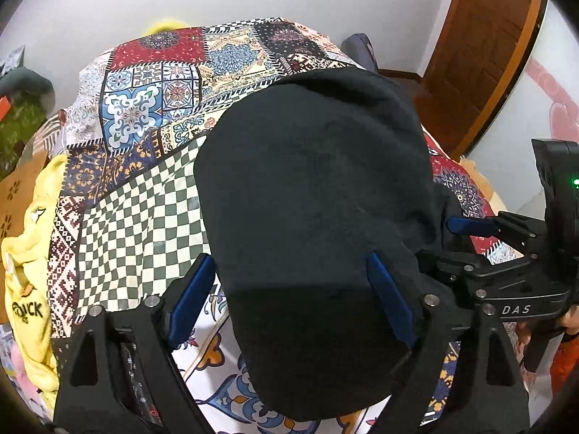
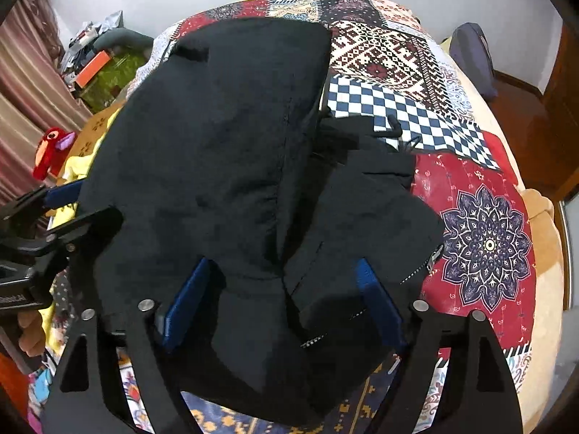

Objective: Fold large clothes

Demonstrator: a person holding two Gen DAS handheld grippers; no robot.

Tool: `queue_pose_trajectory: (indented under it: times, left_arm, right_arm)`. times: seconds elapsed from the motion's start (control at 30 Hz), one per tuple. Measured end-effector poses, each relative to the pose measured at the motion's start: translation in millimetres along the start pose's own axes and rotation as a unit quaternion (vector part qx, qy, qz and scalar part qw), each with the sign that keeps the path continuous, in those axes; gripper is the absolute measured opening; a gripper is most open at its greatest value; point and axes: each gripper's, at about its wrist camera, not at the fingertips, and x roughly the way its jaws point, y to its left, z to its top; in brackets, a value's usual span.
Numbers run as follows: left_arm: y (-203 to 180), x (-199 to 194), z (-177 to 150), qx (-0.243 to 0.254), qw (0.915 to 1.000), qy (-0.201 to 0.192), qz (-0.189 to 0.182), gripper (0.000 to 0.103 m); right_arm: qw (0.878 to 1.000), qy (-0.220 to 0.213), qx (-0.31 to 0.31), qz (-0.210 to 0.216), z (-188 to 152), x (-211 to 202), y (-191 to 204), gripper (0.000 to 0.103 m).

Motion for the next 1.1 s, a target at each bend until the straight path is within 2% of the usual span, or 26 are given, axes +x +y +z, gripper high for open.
queue_pose_trajectory:
  times: [0.17, 0.37, 0.47, 0.57, 0.67, 0.83, 1.0, 1.07, 1.1]
  left_arm:
    - [4, 1, 2, -0.015, 0.9998, 0.005, -0.013, 0.090]
    - [1, -24, 1, 0.012, 0.9997, -0.017, 0.016, 0.089]
    - [9, -31, -1, 0.012, 0.9997, -0.018, 0.011, 0.089]
    - [23, -27, -4, -0.018, 0.9997, -0.004, -0.019, 0.095]
    - [40, -14, -9, -0.065, 0.9955, 0.013, -0.068, 0.098]
    - [62, 13, -16, -0.150, 0.9757, 0.040, -0.155, 0.103]
    - [68, 29, -13, -0.176, 0.9623, 0.051, -0.201, 0.103]
    - [68, 34, -13, -0.181, 0.9582, 0.053, -0.215, 0.103]
    - [69, 39, -11, -0.185, 0.9552, 0.057, -0.224, 0.103]
  right_arm:
    - [1.000, -0.003, 0.001, 0.002, -1, -4, -3, 0.080]
    - [1.000, -0.025, 0.013, -0.002, -2, -22, -2, 0.082]
    - [0.999, -0.028, 0.027, 0.003, -3, -28, -11, 0.082]
    - [0.999, -0.026, 0.044, 0.008, -7, -26, -24, 0.084]
    - [0.998, -0.017, 0.064, 0.006, -13, -17, -40, 0.089]
    - [0.990, 0.013, 0.124, 0.065, -18, 1, -62, 0.091]
    - [0.986, 0.021, 0.142, 0.087, -12, 15, -72, 0.093]
    - [0.985, 0.031, 0.155, 0.069, -9, 25, -78, 0.093]
    - [0.983, 0.035, 0.164, 0.078, -8, 31, -83, 0.093]
